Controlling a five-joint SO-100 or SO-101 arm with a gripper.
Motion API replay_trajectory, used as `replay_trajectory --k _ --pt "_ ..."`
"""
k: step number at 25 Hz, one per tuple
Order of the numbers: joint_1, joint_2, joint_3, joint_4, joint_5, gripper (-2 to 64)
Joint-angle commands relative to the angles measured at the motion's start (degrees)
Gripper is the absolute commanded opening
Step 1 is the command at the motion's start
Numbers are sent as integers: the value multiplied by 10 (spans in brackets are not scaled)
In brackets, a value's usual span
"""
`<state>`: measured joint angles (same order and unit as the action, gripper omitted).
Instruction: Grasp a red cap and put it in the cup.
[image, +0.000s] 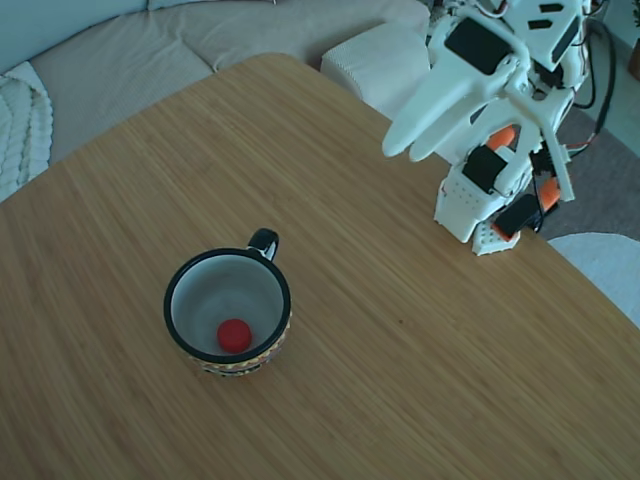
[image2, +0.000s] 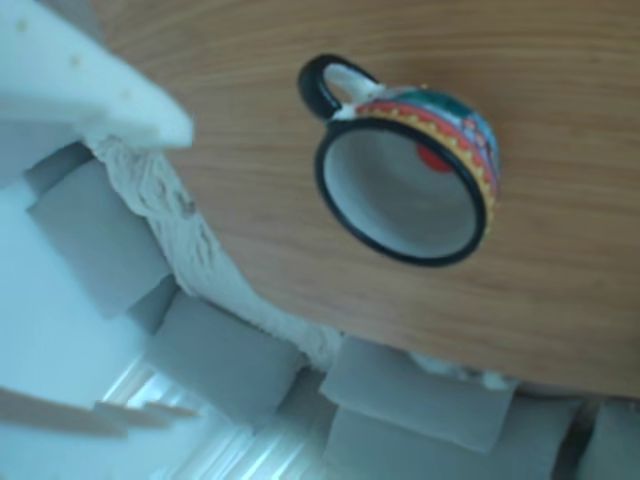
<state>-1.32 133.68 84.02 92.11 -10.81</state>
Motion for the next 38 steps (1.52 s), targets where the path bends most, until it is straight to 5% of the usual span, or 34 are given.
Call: replay_trajectory --k 1,20,38 --pt "0 44 34 -15 2 316" --pt "3 273 260 -52 4 316" --pt "-1 298 279 -52 4 316"
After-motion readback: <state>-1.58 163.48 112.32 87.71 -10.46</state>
